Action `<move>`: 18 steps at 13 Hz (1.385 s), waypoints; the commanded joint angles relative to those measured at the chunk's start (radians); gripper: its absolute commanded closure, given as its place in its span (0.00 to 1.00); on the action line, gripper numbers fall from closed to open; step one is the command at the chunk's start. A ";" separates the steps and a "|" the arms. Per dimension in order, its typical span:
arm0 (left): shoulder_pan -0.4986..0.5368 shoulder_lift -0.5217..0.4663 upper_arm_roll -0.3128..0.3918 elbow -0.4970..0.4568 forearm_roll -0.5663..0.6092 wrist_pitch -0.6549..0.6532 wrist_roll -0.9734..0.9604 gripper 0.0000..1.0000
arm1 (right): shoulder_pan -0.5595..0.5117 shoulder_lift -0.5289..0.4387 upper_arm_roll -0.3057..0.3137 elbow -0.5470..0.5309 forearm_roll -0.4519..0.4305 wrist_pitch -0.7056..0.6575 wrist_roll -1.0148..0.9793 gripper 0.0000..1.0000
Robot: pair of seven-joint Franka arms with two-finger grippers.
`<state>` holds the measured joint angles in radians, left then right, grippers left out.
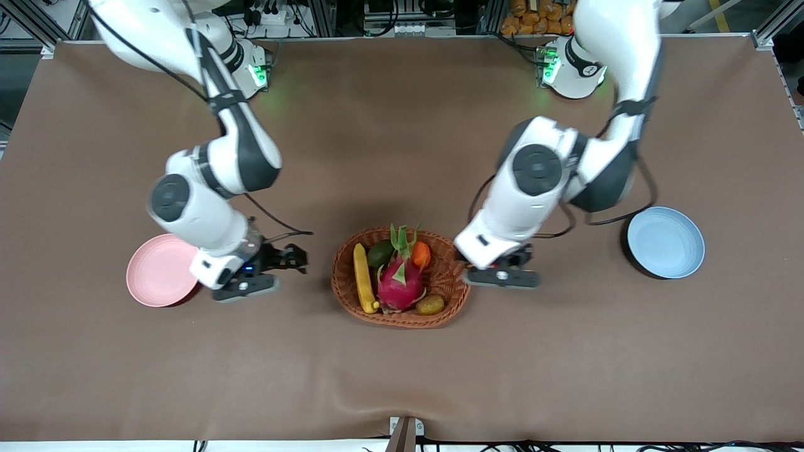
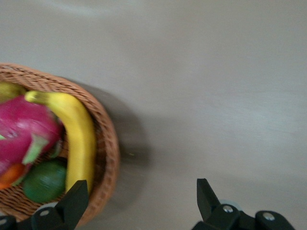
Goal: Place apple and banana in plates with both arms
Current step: 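Carry the apple to the blue plate while the right gripper approaches the banana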
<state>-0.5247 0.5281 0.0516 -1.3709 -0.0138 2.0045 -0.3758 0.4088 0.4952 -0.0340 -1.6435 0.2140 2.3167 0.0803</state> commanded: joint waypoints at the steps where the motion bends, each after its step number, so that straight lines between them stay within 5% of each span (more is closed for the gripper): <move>1: 0.121 -0.088 -0.013 -0.091 0.014 -0.044 0.115 0.89 | 0.074 0.129 -0.012 0.173 -0.018 -0.002 0.212 0.00; 4: 0.248 -0.164 -0.029 -0.200 0.008 -0.038 0.259 0.88 | 0.127 0.222 -0.011 0.287 -0.137 0.013 0.425 0.00; 9: 0.426 -0.338 -0.029 -0.492 0.015 0.025 0.495 0.88 | 0.150 0.272 -0.012 0.298 -0.192 0.157 0.443 0.00; 14: 0.624 -0.303 -0.030 -0.573 0.058 0.138 0.735 0.89 | 0.159 0.315 -0.012 0.291 -0.234 0.285 0.443 0.00; 18: 0.655 -0.280 -0.030 -0.686 0.067 0.282 0.791 0.89 | 0.182 0.327 -0.014 0.280 -0.235 0.285 0.454 0.00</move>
<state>0.1202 0.2575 0.0379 -1.9831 0.0253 2.1909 0.4001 0.5774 0.8005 -0.0374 -1.3835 0.0100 2.5999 0.4995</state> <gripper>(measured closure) 0.251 0.000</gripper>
